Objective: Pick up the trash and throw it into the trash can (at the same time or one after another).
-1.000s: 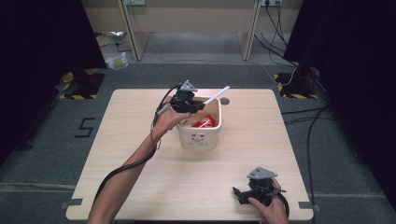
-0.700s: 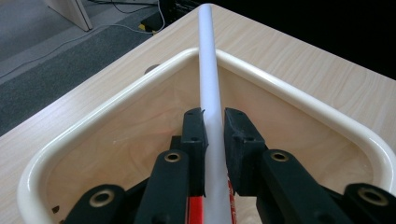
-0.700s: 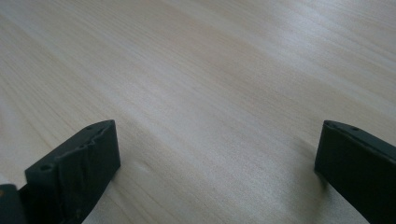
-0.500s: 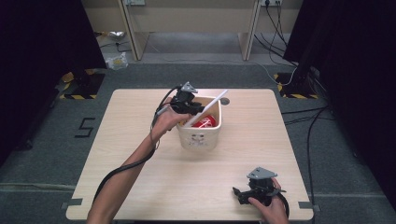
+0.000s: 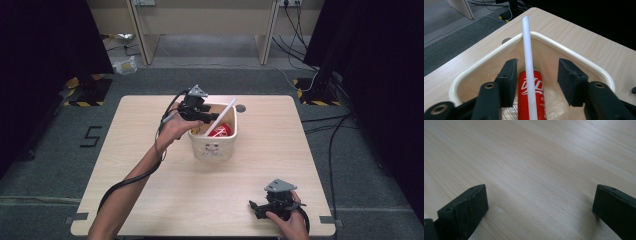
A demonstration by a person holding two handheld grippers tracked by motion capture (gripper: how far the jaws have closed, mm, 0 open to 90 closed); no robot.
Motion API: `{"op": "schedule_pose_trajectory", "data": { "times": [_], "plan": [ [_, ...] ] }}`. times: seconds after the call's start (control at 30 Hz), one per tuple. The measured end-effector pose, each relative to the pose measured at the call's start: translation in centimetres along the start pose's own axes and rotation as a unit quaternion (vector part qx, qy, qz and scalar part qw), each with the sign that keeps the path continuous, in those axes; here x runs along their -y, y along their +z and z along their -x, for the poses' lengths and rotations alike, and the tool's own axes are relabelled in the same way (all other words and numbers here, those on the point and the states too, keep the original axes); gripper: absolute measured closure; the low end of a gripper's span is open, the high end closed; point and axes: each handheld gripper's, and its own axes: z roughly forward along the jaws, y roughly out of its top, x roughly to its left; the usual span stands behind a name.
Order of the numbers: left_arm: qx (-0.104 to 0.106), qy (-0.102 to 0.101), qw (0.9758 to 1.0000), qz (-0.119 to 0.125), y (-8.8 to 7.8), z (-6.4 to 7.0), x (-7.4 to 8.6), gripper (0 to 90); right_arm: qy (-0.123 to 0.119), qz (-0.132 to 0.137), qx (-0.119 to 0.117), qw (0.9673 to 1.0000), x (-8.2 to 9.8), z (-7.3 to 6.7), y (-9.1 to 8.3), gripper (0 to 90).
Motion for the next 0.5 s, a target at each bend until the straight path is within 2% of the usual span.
{"op": "schedule_pose_trajectory", "data": {
  "times": [0.33, 0.5],
  "plan": [
    [0.003, -0.032, 0.9994, 0.013, -1.3, -0.8, 0.8, 33.2, 0.0, 0.0, -0.001, 1.0, 0.0, 0.0, 0.0, 0.3],
    [0.0, -0.039, 0.999, 0.02, -2.1, -1.2, 1.3, 28.2, 0.0, 0.0, -0.001, 1.0, 0.0, -0.1, 0.0, 0.4]
  ]
}}
